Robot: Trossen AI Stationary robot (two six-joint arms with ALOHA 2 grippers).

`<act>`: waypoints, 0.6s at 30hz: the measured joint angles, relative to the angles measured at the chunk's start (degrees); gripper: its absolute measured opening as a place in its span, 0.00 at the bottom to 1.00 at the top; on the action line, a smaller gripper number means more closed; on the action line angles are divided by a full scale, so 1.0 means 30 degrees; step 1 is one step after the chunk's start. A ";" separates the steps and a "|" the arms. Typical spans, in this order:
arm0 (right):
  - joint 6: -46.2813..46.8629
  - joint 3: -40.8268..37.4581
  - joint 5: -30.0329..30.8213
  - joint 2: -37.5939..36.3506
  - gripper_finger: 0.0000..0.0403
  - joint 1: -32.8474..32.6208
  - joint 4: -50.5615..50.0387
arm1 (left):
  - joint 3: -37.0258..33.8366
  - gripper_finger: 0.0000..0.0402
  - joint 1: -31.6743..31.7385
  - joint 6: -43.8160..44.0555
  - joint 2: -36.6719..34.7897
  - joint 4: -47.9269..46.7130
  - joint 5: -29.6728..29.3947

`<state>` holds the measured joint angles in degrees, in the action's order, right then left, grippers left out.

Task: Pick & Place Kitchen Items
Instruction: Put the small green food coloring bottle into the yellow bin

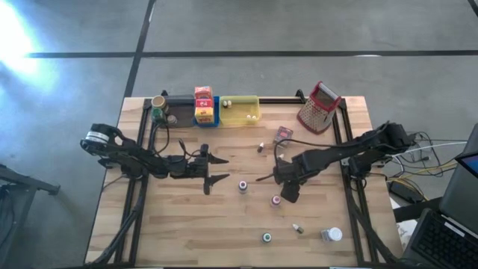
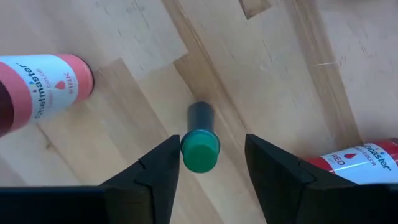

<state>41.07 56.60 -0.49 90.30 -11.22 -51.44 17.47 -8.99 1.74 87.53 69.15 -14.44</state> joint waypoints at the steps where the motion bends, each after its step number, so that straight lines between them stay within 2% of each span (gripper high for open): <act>1: -0.0117 0.0004 0.0004 0.0053 0.44 0.0005 0.0013 | 0.0000 0.62 0.0000 0.0000 0.0000 -0.0043 -0.0006; 7: -0.0277 0.0007 0.0007 0.0062 0.40 0.0025 0.0051 | 0.0000 0.62 0.0000 0.0001 0.0000 -0.0246 -0.0003; 18: -0.0663 0.0007 0.0022 0.0061 0.21 0.0058 0.0073 | 0.0000 0.62 -0.0007 0.0007 0.0000 -0.0571 -0.0006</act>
<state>39.08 56.62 -0.43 90.48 -11.05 -51.22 17.47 -9.02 1.76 87.53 67.44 -14.46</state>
